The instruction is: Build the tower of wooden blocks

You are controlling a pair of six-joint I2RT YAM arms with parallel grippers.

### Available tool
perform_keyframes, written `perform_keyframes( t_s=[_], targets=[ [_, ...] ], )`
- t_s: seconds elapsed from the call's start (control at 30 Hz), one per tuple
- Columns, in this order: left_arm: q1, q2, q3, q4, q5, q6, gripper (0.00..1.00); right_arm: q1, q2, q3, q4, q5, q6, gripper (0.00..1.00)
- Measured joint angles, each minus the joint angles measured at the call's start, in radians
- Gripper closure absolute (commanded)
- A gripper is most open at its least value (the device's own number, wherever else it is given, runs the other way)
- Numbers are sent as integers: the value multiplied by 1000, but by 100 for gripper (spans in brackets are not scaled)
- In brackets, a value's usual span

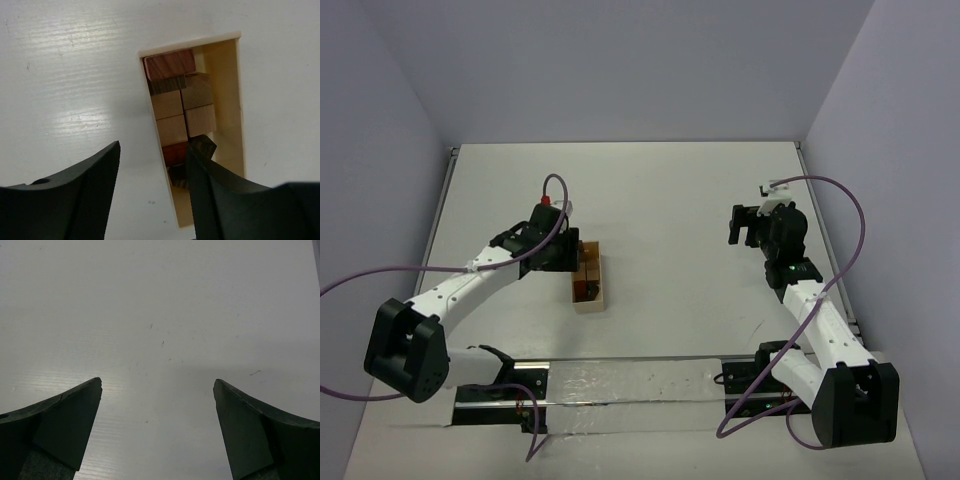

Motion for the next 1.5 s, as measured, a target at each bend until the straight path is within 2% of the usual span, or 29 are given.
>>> perform_keyframes(
  t_s=[0.27,0.4,0.7,0.8,0.93,0.97,1.27,1.5],
  targets=[
    [-2,49,0,-3,-11,1,44,-4,0,0,0,2,0,0],
    [-2,84,0,-3,-14,-1,54,-5,0,0,0,2,0,0],
    [-2,114,2,-3,-16,-6,65,-9,0,0,1,3,-3,0],
    [-2,130,4,-3,-15,-6,73,-10,0,0,1,3,-3,0],
    [-2,159,21,-3,-19,-3,97,-10,1,0,1,3,-3,0],
    [-2,167,27,-6,-21,1,100,-10,1,0,1,3,-3,0],
    [-2,197,80,-52,-96,47,100,-11,2,0,1,3,-4,0],
    [-25,187,127,-67,-246,152,100,-13,3,0,0,2,-3,0]
  ],
)
